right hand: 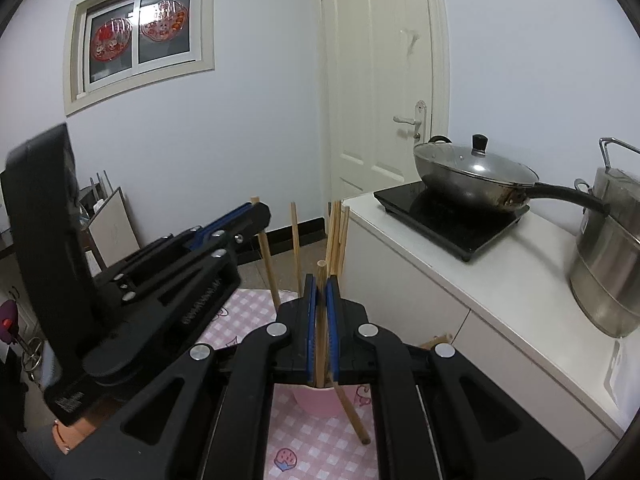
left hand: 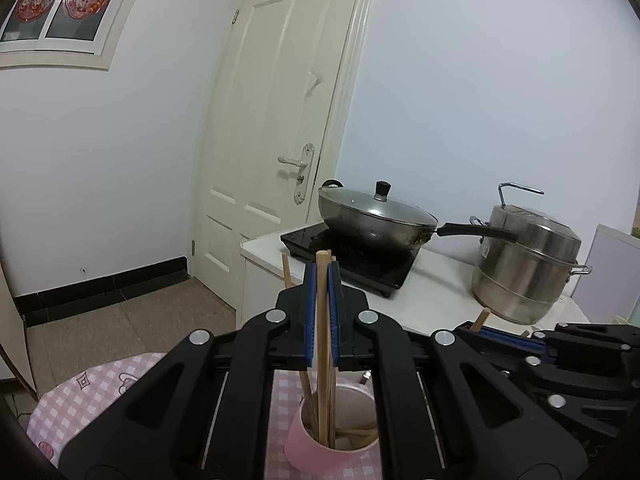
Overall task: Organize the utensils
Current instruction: 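Lower both chopsticks into the pink cup and open both tools, then withdraw both open tools from the cup back toward the remaining chopsticks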
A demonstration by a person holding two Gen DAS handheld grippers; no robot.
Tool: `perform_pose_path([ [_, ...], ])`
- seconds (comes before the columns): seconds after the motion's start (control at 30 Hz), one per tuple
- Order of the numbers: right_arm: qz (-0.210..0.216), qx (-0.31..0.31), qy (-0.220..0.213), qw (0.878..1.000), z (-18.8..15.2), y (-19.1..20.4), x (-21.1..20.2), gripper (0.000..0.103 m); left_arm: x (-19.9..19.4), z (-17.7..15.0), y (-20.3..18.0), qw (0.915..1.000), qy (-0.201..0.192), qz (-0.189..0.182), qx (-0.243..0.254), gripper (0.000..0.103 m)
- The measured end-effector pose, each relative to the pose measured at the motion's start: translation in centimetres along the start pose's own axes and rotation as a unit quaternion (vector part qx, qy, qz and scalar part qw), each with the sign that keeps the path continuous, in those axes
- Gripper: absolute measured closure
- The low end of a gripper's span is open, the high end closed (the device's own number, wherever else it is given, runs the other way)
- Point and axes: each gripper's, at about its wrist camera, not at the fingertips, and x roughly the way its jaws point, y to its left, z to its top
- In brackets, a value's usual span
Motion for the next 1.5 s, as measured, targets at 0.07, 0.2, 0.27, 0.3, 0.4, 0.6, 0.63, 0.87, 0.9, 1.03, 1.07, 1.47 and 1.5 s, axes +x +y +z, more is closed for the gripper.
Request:
perform_pose_path([
  [0.07,-0.001,0.002,0.000,1.000,-0.1,0.0,-0.1,0.099,-0.2,-0.1,0.0,1.0000,0.002,0.001,0.000,0.097],
  [0.2,-0.005,0.003,0.001,1.000,-0.3,0.1,-0.5,0.099,-0.8,-0.1,-0.1,0.9999,0.009,0.003,0.006,0.097],
  [0.27,-0.008,0.006,0.000,1.000,-0.4,0.1,-0.7,0.099,-1.0,0.0,0.0,0.9999,0.014,-0.002,0.005,0.096],
  [0.3,-0.008,0.008,0.001,1.000,-0.4,0.1,-0.8,0.099,-1.0,0.1,-0.1,0.9998,0.020,-0.005,0.006,0.096],
  [0.4,-0.010,0.010,0.000,1.000,-0.3,0.1,-1.1,0.098,-1.0,0.1,-0.5,0.9992,0.038,-0.009,0.014,0.096],
  [0.6,-0.011,0.011,-0.001,1.000,-0.7,0.3,-2.2,0.098,-2.0,-0.3,-0.9,0.9977,0.060,-0.018,0.025,0.096],
  [0.63,-0.011,0.012,-0.001,1.000,-0.7,0.4,-2.4,0.098,-2.2,-0.3,-0.9,0.9976,0.061,-0.019,0.024,0.096],
  [0.87,-0.006,0.019,-0.006,1.000,-1.7,1.0,-4.3,0.095,-4.4,-0.5,-0.9,0.9971,0.066,-0.012,0.035,0.096],
  [0.9,-0.006,0.019,-0.008,1.000,-1.9,1.2,-4.6,0.093,-4.7,-0.5,-0.9,0.9970,0.067,-0.011,0.037,0.096],
  [1.03,-0.006,0.019,-0.012,1.000,-2.6,2.0,-5.9,0.087,-6.7,-0.5,-0.7,0.9977,0.055,0.001,0.041,0.042],
  [1.07,-0.008,0.018,-0.015,1.000,-2.8,2.3,-6.2,0.086,-7.7,-0.6,-0.6,0.9986,0.037,0.002,0.039,0.041],
  [1.47,-0.043,0.009,-0.070,0.997,-5.4,4.9,-10.8,0.069,-14.5,-1.1,-0.4,0.9958,0.016,0.054,0.073,0.037],
  [1.5,-0.045,0.008,-0.076,0.996,-5.7,5.2,-11.1,0.066,-15.2,-1.2,-0.4,0.9953,0.012,0.058,0.076,0.036],
])
